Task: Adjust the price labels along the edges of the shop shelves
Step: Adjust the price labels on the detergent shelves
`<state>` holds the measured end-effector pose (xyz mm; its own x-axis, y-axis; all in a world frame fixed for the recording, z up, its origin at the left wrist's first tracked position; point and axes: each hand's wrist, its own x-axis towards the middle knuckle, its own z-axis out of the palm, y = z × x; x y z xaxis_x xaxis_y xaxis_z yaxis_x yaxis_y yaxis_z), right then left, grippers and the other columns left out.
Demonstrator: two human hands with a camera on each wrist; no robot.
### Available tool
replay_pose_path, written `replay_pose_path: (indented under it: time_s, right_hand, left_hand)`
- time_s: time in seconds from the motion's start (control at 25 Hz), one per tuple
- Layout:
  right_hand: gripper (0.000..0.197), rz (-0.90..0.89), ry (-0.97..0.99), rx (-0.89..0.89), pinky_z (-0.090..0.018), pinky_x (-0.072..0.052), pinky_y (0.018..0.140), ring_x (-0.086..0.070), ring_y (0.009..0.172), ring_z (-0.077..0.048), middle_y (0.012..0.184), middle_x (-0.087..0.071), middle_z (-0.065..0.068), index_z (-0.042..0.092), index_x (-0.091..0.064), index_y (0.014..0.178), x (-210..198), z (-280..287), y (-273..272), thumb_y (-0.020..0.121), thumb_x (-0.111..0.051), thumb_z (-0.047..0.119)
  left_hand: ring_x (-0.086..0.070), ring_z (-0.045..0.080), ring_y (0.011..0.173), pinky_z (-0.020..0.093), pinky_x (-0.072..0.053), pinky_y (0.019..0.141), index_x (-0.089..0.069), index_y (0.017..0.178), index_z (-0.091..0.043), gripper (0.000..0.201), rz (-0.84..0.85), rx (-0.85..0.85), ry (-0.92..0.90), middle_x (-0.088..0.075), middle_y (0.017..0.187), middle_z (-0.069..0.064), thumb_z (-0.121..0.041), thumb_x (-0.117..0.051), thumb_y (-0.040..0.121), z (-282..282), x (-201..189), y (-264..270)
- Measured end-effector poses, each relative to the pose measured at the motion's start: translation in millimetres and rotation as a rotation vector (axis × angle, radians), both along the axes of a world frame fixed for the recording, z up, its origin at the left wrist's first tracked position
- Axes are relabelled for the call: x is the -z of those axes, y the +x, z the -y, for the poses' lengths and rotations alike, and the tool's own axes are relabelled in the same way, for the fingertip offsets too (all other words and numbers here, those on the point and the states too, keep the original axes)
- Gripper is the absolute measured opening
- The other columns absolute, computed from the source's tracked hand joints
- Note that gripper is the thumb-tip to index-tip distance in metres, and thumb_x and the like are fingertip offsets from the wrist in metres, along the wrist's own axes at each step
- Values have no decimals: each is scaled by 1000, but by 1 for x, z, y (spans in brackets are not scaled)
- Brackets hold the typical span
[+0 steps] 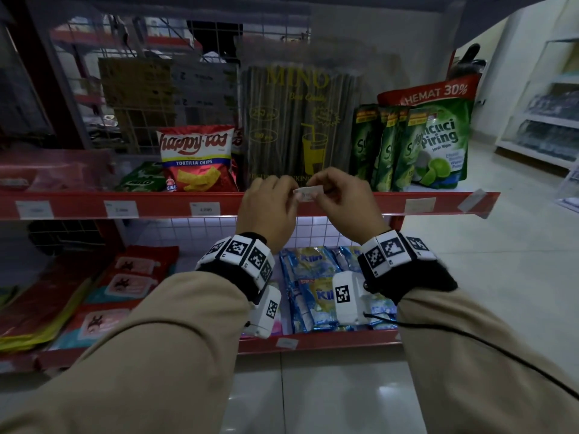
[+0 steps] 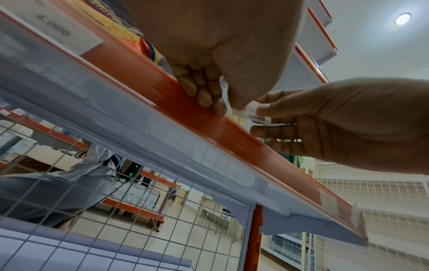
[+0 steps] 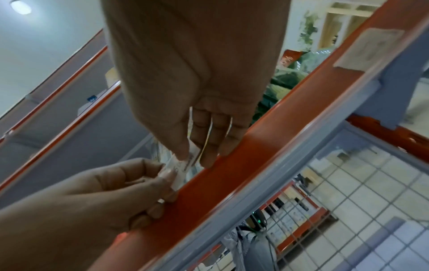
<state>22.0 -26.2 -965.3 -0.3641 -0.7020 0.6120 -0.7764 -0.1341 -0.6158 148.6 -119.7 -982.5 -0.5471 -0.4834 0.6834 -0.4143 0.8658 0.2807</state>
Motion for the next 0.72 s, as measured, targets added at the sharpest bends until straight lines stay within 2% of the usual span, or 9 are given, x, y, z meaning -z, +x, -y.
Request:
replay_pose_path:
  time_s: [0.08,0.2,0.32,0.36,0.4,0.48,0.6,0.72]
  right_hand:
    - [9,-81,-19,73,-25,-53,71,-63,77,-4,82,-66,10,21,-65,92,-2,-1,-5,88,-62,14]
    - [10,-58,-43,103,-22,-47,71,-59,78,-2,79,-63,15,25,-64,89,-7,0,-10,90,-60,15]
    - [9,-141,55,102,-36,-48,82,-58,91,-20,87,-65,5,23,-64,91,-8,6,-8,90,-59,16]
    - [9,-175,91,115,-38,-45,86,-57,93,-23,91,-65,2,22,-64,92,-7,8,-7,91,-58,16]
    - [9,-203,114,132,-36,-43,87,-55,94,-24,93,-64,0,22,-64,93,-5,9,-7,91,-57,17]
    - [10,-246,126,165,-31,-38,81,-51,94,-23,92,-60,0,21,-65,94,-2,11,-7,91,-56,17]
    - [11,-299,149,190,-25,-31,77,-41,95,-18,93,-51,1,19,-66,97,0,9,-6,90,-58,17]
    - [15,-398,207,194,-29,-35,80,-42,97,-21,99,-53,-4,17,-63,102,0,3,-6,88,-59,20]
  left_hand:
    - [-47,24,92,35,-39,78,-57,103,-13,19,21,22,-28,-58,97,5,-29,-49,95,0,-2,4]
    - [-48,21,92,30,-38,75,-55,103,-15,14,32,46,-21,-58,97,2,-24,-53,92,1,-7,10]
    - [-48,21,95,32,-41,77,-55,105,-17,17,30,45,19,-58,99,0,-23,-55,90,0,-8,11]
    - [-48,21,96,34,-42,79,-55,107,-17,19,32,41,30,-58,100,0,-23,-56,89,-1,-7,10]
    - [-48,21,97,35,-42,81,-55,109,-17,21,40,35,32,-57,102,1,-23,-57,89,-1,-6,10]
    - [-47,23,99,36,-42,83,-56,113,-17,25,69,21,10,-55,103,3,-24,-58,89,-1,-4,9]
    - [-45,26,98,37,-41,80,-62,112,-17,22,107,-12,-31,-52,100,7,-25,-56,92,1,-4,7]
    - [-44,26,97,35,-37,78,-65,110,-16,22,140,-37,-54,-50,99,7,-26,-53,94,2,-5,6]
